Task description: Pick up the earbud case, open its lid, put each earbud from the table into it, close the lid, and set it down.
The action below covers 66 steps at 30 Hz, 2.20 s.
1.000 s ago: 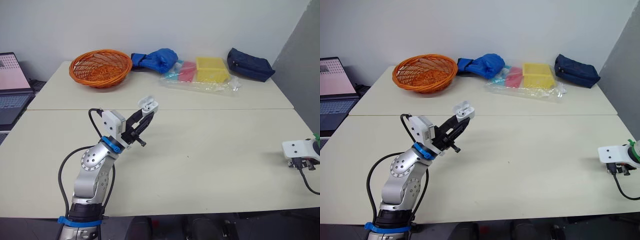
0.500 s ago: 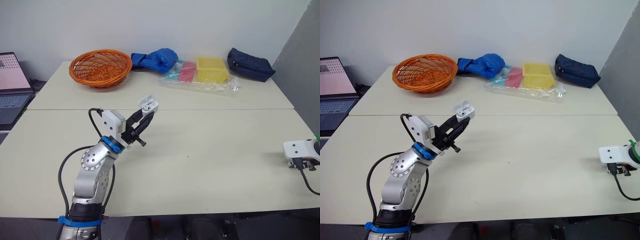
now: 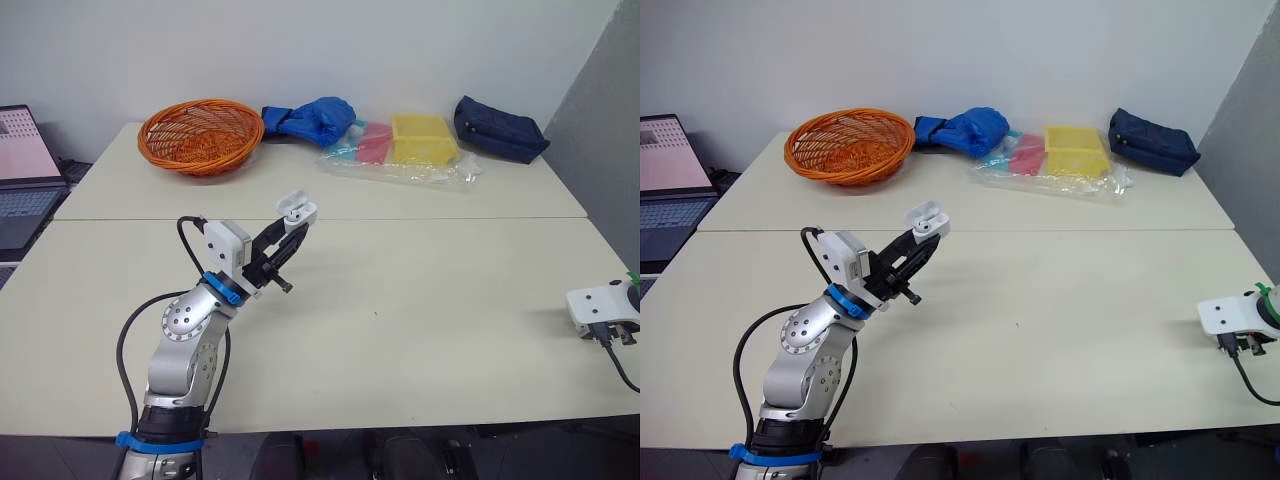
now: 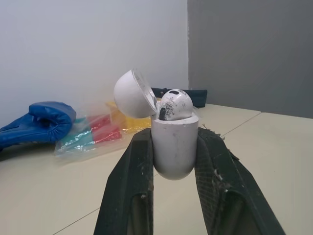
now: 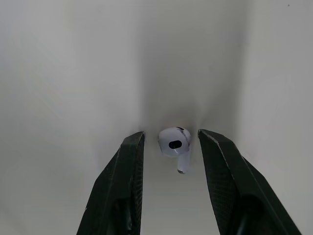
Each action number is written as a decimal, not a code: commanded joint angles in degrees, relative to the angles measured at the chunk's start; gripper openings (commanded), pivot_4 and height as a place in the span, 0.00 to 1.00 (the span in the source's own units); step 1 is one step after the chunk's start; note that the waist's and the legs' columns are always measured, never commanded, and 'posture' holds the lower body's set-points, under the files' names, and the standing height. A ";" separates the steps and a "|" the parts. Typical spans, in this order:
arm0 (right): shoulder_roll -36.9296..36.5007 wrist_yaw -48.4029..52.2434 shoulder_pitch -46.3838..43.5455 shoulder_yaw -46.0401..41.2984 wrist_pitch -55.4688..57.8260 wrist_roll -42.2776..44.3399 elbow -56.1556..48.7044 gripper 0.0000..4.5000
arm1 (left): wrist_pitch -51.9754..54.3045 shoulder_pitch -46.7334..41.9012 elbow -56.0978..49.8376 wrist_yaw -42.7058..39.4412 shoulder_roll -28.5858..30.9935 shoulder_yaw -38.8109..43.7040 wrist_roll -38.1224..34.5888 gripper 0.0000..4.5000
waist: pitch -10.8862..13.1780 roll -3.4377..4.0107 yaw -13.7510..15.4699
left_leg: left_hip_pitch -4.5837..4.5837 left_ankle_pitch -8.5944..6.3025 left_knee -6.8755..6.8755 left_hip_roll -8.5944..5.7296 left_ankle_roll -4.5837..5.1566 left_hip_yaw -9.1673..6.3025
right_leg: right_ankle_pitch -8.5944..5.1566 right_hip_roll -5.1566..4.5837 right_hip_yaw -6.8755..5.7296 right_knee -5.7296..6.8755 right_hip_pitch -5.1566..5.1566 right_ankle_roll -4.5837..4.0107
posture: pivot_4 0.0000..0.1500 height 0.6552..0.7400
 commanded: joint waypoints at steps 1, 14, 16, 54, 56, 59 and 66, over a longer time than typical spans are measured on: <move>0.24 -0.39 -0.10 0.26 0.59 -0.77 1.33 0.40 | -0.84 -0.96 -1.06 0.09 0.04 0.39 -0.34 0.17 | 0.00 0.00 0.00 | 0.01 0.00 0.01 -0.01 0.00 0.03 | 0.00 -0.01 0.02 0.00 0.00 0.00 | 1.00 1.00; 1.26 -1.14 -0.99 -0.26 1.31 0.06 2.21 0.09 | -0.75 -1.16 -1.06 -0.10 0.10 0.29 -0.42 0.17 | -0.07 -0.12 -0.16 | 0.15 0.00 0.00 0.01 0.00 0.27 | 0.03 -0.02 0.21 0.01 0.02 0.00 | 1.00 1.00; 1.63 0.45 -0.98 -1.16 2.01 2.04 1.35 0.09 | -0.82 -1.25 -0.91 -0.24 0.14 0.30 -0.44 0.17 | -0.07 -0.12 -0.17 | 0.15 0.00 0.00 0.02 0.00 0.30 | 0.03 -0.02 0.24 0.01 0.02 0.01 | 1.00 1.00; 56.95 -39.77 -7.17 -13.50 69.91 47.91 -62.49 0.09 | 1.38 -7.60 2.02 -3.00 -1.60 -1.37 -2.47 0.17 | 0.03 0.11 -0.01 | -1.25 0.10 -0.03 0.04 -0.18 -0.72 | 0.39 0.40 -0.22 0.03 -1.14 0.30 | 1.00 1.00; 56.50 -39.62 -6.77 -12.91 68.98 47.10 -61.69 0.09 | 1.59 -7.56 1.70 -2.93 -1.65 -1.50 -2.47 0.17 | 0.03 0.11 -0.01 | -1.25 0.10 -0.04 0.04 -0.18 -0.71 | 0.39 0.40 -0.23 0.01 -1.14 0.30 | 1.00 1.00; 55.85 -39.37 -6.56 -12.48 68.05 46.14 -60.83 0.09 | 1.91 -7.41 1.27 -2.90 -1.72 -1.45 -2.57 0.17 | 0.03 0.11 -0.01 | -1.25 0.10 -0.04 0.04 -0.18 -0.72 | 0.39 0.40 -0.23 0.01 -1.14 0.30 | 1.00 1.00; 55.40 -38.63 -7.04 -12.06 65.08 44.14 -58.44 0.09 | 2.77 -7.07 0.27 -3.17 -2.05 -1.45 -3.58 0.17 | 0.03 0.11 -0.01 | -1.25 0.10 -0.05 0.05 -0.18 -0.73 | 0.39 0.41 -0.23 0.01 -1.14 0.30 | 1.00 1.00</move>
